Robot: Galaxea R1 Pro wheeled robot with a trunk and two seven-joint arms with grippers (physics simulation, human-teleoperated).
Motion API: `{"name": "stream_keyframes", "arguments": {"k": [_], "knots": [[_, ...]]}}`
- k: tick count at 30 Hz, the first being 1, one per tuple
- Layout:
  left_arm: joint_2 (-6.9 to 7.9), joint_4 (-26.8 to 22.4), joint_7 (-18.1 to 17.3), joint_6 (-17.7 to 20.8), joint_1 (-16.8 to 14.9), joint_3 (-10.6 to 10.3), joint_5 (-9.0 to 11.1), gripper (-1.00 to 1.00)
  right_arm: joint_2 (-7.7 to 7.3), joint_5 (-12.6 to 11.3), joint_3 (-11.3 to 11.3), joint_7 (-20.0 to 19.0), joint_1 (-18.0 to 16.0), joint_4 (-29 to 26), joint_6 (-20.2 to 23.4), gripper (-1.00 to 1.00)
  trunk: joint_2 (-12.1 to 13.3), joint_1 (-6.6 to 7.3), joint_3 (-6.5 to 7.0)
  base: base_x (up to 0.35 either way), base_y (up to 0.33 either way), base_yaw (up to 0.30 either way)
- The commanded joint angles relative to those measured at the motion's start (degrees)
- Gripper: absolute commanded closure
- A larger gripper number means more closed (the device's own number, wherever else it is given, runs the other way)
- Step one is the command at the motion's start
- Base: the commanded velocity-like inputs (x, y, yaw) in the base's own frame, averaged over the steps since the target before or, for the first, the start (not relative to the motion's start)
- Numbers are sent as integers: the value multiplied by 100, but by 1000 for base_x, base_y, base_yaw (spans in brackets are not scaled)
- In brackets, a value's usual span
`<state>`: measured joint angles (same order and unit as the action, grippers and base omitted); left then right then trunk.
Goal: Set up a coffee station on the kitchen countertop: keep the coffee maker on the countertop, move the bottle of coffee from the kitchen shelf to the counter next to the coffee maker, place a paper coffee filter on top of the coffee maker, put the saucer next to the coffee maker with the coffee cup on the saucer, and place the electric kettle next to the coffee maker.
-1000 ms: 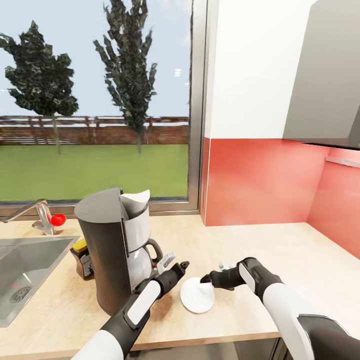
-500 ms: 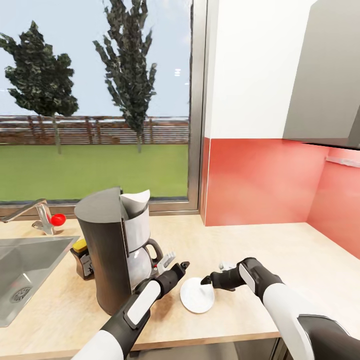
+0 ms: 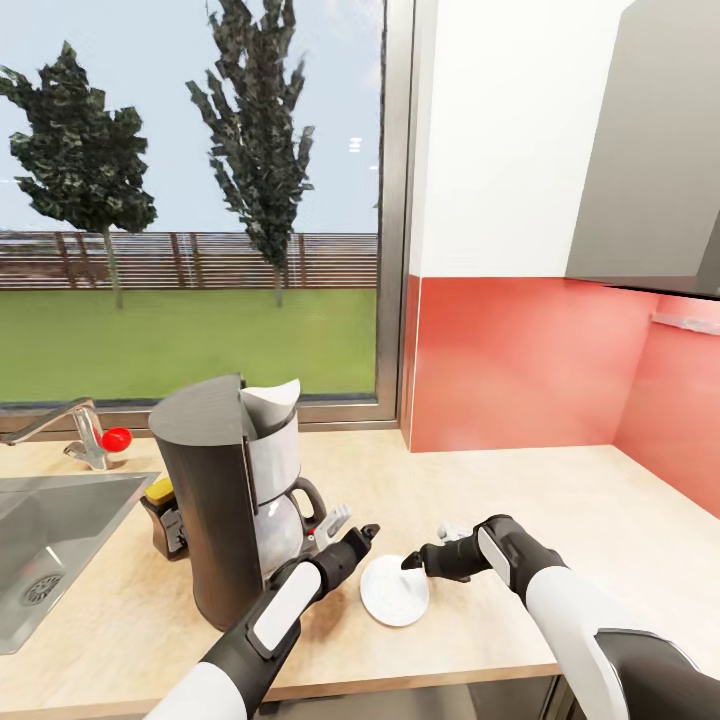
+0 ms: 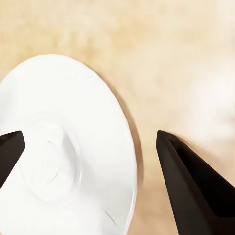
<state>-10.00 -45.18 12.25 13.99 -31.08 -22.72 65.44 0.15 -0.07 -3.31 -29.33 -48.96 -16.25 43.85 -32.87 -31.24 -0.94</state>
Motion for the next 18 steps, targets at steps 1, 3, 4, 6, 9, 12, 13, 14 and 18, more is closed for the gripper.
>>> {"name": "stream_keyframes", "arguments": {"k": [1,3,4,6,9,12,13,14,18], "knots": [[0,-9,43,11,-4,-5,46,-100,2,42,-12,-2,1,-1,45,-100,-8,-3,-11,0,0,0],[0,-26,48,11,36,-5,47,-100,2,42,-12,-2,1,-1,45,-100,-8,-3,-11,0,0,0],[0,-47,48,12,66,-5,47,-100,2,42,-12,-2,1,-1,45,-100,-8,-3,-11,0,0,0],[0,-70,49,11,108,-5,47,-100,2,42,-12,-2,1,-1,45,-100,-8,-3,-11,0,0,0],[0,-89,55,15,155,-5,47,-100,2,42,-12,-2,1,-1,45,-100,-8,-3,-11,0,0,0],[0,-94,57,16,189,-5,47,-100,2,42,-12,-2,1,-1,45,-100,-8,-3,-11,0,0,0],[0,-95,57,16,195,-5,47,-100,2,42,-12,-2,1,-1,45,-100,-8,-3,-11,0,0,0],[0,-95,57,16,200,-5,47,-100,2,42,-12,-2,1,-1,45,-100,-8,-3,-11,0,0,0],[0,-98,58,16,228,-5,47,-100,2,42,-12,-2,1,-1,45,-100,-8,-3,-11,0,0,0]]}}
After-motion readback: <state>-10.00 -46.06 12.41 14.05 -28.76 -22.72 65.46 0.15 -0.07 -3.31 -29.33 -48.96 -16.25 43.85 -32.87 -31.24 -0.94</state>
